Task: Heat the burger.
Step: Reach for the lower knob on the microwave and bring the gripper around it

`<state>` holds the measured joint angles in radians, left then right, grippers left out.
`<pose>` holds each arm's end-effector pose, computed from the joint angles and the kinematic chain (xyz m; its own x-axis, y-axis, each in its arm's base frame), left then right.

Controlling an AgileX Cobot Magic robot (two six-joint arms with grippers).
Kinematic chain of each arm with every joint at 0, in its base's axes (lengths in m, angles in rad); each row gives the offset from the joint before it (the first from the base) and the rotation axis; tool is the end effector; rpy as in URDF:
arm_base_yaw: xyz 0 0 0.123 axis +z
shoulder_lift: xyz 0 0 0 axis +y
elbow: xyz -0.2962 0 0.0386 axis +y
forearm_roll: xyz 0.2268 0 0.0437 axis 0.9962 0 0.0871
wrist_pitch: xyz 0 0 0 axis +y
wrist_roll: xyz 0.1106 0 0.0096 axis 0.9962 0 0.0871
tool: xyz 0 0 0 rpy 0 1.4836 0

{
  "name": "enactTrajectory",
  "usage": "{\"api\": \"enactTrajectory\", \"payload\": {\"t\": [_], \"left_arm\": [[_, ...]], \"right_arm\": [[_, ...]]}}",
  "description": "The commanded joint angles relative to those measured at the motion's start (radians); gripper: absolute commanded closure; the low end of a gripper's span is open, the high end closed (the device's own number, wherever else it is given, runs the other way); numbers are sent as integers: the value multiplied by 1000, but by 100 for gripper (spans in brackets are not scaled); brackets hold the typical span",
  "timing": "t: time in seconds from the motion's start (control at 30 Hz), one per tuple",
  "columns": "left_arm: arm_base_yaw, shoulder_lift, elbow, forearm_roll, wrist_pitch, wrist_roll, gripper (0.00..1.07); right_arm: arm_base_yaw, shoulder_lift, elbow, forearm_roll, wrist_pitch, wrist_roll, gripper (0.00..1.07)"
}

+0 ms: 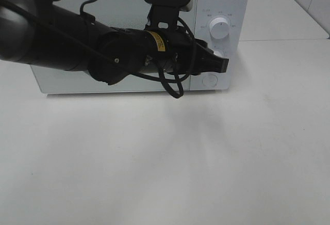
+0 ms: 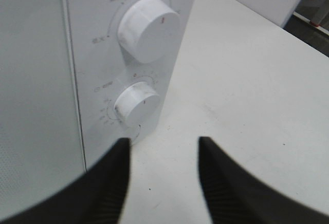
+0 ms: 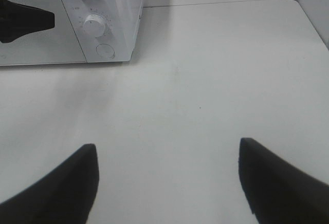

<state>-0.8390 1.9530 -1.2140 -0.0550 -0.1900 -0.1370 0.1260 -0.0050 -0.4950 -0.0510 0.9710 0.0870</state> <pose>0.2967 -0.3286 0.2134 -0.4325 0.1975 -0.8797 0.6678 0.7258 -0.1654 -0.0147 -0.0066 0.2657 -0.3753 0.0110 -0.9268 -0.0651 0.9971 0.0382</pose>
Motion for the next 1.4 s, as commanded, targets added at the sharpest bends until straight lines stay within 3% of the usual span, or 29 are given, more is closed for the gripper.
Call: {"api": "enactTrajectory", "payload": {"t": [0.03, 0.4, 0.7, 0.83, 1.03, 1.3, 1.37, 1.4], "left_arm": [[-26, -51, -9, -6, 66, -13, 7], [-47, -164, -9, -8, 374, -13, 7], [-38, -231, -11, 27, 841, -10, 7], [-21, -242, -11, 48, 939, -10, 7], [74, -286, -9, 29, 1091, -10, 7], [265, -376, -9, 2, 1191, 2, 7], [344, -411, -9, 2, 1233, 17, 7], [344, -411, -9, 2, 1233, 17, 7]], "right_arm": [[-3, -25, 0, 2, -10, 2, 34], [-3, -25, 0, 2, -10, 2, 34], [-3, -25, 0, 2, -10, 2, 34], [-3, -25, 0, 2, -10, 2, 34], [-3, -25, 0, 2, -10, 2, 34], [-3, -25, 0, 2, -10, 2, 34], [-3, -25, 0, 2, -10, 2, 34], [-3, -25, 0, 2, -10, 2, 34]]}}
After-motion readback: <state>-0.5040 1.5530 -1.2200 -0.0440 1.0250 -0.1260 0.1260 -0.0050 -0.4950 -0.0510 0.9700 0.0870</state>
